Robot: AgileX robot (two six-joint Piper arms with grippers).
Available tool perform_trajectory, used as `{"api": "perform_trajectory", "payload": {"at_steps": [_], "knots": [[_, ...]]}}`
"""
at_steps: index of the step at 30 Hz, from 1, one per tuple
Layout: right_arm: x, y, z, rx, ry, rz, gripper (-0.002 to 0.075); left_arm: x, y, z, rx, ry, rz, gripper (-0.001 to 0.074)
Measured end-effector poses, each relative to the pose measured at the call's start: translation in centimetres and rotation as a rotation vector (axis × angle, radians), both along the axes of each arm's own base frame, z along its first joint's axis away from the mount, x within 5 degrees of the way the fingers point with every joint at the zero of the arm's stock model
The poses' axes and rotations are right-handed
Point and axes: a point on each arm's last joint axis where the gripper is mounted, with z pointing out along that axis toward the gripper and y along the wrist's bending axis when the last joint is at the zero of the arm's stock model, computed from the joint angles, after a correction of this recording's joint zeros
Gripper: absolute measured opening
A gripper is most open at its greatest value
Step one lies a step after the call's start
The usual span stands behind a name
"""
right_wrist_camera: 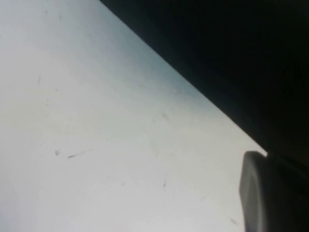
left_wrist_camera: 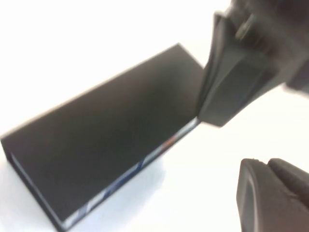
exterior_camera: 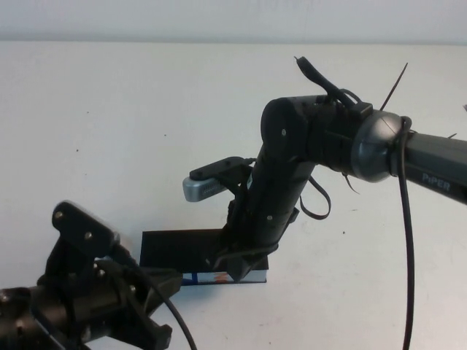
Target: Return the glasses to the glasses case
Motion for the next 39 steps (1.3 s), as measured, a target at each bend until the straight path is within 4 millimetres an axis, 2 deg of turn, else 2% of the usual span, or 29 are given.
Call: {"api": "perform_trajectory", "payload": {"at_steps": [9, 11, 13, 17, 21, 24, 27, 31, 39], "knots": [[-0.2, 0.0, -0.3, -0.012, 0.033, 0.014, -0.0011, -1.6, 1.1, 3.3, -0.106, -0.142, 0.006, -0.0001], [-0.5, -0.1, 0.1, -0.008, 0.048, 0.024, -0.0011, -2.1, 1.6, 4.0, -0.127, -0.183, 0.016, -0.0001], [-0.8, -0.3, 1.4, 0.017, 0.036, 0.026, -0.0011, -2.6, 2.4, 5.1, -0.148, -0.245, 0.051, -0.0001], [-1.7, -1.0, 5.7, 0.093, -0.062, -0.002, -0.0011, -3.9, 4.7, 7.4, -0.193, -0.398, 0.173, -0.0001], [-3.1, -2.5, 10.3, 0.154, -0.160, -0.039, -0.0011, -6.4, 7.9, 9.1, -0.272, -0.566, 0.304, -0.0001], [-4.3, -3.6, 13.0, 0.208, -0.226, -0.058, -0.0011, -8.2, 10.0, 8.5, -0.295, -0.663, 0.377, -0.0001], [-5.9, -4.9, 14.9, 0.254, -0.284, -0.071, -0.0011, -9.4, 11.5, 6.6, -0.315, -0.713, 0.438, -0.0001], [-7.9, -6.9, 15.8, 0.263, -0.333, -0.076, -0.0011, -9.7, 12.6, 4.2, -0.306, -0.719, 0.526, -0.0001], [-12.4, -11.0, 16.0, 0.291, -0.421, -0.082, -0.0011, -9.0, 12.6, 0.9, -0.224, -0.648, 0.564, -0.0001]]}}
